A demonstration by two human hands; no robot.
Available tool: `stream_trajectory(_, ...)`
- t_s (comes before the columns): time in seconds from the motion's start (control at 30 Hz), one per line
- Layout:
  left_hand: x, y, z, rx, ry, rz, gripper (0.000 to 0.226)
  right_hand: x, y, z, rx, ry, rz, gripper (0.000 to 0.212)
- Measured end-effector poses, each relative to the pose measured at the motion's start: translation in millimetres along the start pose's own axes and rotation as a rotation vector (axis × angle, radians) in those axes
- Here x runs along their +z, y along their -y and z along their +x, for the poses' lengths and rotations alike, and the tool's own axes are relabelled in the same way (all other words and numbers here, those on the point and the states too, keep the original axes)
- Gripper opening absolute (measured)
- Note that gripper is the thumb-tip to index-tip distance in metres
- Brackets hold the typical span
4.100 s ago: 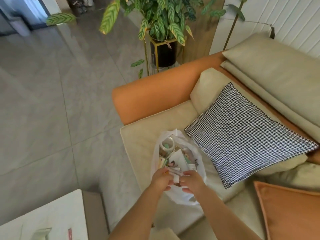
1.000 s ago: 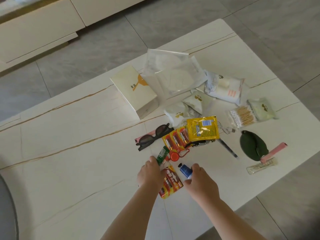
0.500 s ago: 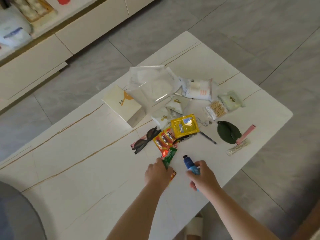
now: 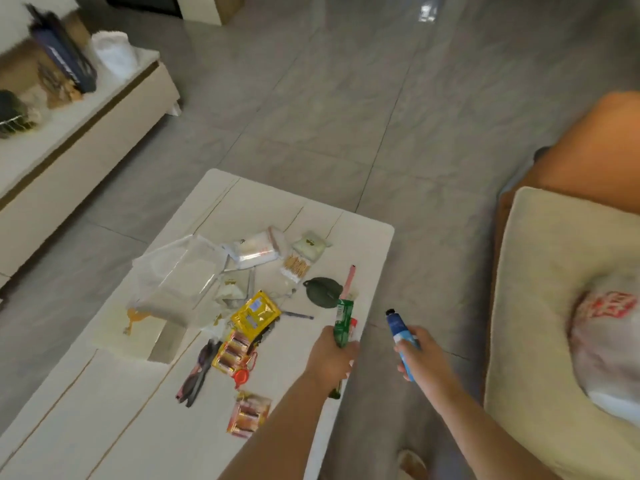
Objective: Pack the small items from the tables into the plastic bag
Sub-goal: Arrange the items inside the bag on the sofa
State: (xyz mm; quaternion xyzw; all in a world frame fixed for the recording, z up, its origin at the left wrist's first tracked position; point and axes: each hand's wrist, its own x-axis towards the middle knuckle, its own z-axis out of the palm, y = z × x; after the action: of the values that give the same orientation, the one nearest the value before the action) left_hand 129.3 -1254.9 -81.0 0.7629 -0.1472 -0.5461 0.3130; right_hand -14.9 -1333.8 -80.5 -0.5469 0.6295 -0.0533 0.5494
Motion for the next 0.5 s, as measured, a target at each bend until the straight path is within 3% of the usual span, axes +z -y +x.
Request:
stream_trajectory(0.13, 57.1, -65.2, -12.1, 0.055, 0.132, -0.038, 0.005, -72.9, -4.0, 1.5, -0.022, -0.146, 0.105, 0.023)
stream_trajectory(0.33, 160.8, -144.8, -22.7, 0.188, 0.188, 0.013, 0.011, -180.4, -19.7, 2.0, -0.064, -0.335, 0.203, 0.003)
stream_trajectory(0.5, 251.5, -189.1, -29.1, 0.205, 0.300, 0.072, 0.014, -266.7, -43.2, 1.8, -0.022, -0.457, 0.297, 0.013)
